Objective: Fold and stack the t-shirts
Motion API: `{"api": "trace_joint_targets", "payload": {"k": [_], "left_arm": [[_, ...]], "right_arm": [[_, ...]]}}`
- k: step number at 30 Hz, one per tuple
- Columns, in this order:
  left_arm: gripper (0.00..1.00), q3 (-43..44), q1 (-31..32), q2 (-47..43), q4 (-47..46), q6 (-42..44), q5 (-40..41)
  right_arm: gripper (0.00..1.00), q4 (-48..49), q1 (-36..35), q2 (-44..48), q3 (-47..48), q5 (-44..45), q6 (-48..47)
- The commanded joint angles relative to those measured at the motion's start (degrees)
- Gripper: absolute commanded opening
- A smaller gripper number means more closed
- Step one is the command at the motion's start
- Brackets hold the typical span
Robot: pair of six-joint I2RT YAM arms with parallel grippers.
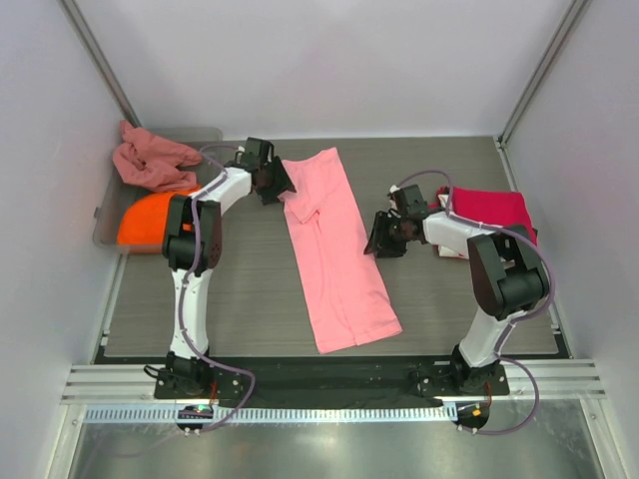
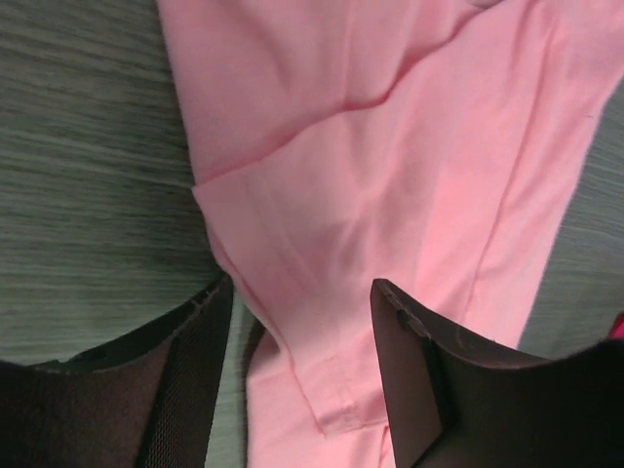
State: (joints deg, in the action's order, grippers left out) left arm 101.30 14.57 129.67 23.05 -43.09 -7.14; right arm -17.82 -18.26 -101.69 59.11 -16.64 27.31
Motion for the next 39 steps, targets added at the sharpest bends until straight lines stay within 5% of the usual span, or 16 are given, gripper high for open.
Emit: {"api": "trace_joint_targets", "payload": {"k": [1, 6, 18, 23, 29, 39], "left_arm": [[0.60, 3.90, -0.86, 2.25, 1.38, -0.33, 0.37], [0.56, 11.87, -1.47, 9.36, 1.91, -1.12, -0.24], [0.52, 36.42, -3.93, 26.25, 2.54, -6.83, -7.98], [0.65, 35.82, -4.28, 24.77, 1.12, -6.40, -10.61], [0.86, 13.00, -4.37, 8.62, -2.12, -1.38, -6.41], [0.84, -34.20, -0.43, -30.85, -1.44, -0.94, 1.05]], "right_arm": [[0.48, 0.51, -0.20, 4.13, -3.38, -0.93, -1.12], [0.43, 1.39, -1.51, 7.11, -9.44, -2.34, -0.24], [0.52, 2.71, -13.20, 21.52, -23.51, 1.53, 11.08], [0.59, 1.74, -16.27, 25.04, -27.03, 2.67, 13.91], [0.61, -6.68, -17.60, 32.78, -29.14, 8.53, 16.54], [0.43, -17.15, -19.79, 37.35, -28.44, 11.03, 17.07]]}}
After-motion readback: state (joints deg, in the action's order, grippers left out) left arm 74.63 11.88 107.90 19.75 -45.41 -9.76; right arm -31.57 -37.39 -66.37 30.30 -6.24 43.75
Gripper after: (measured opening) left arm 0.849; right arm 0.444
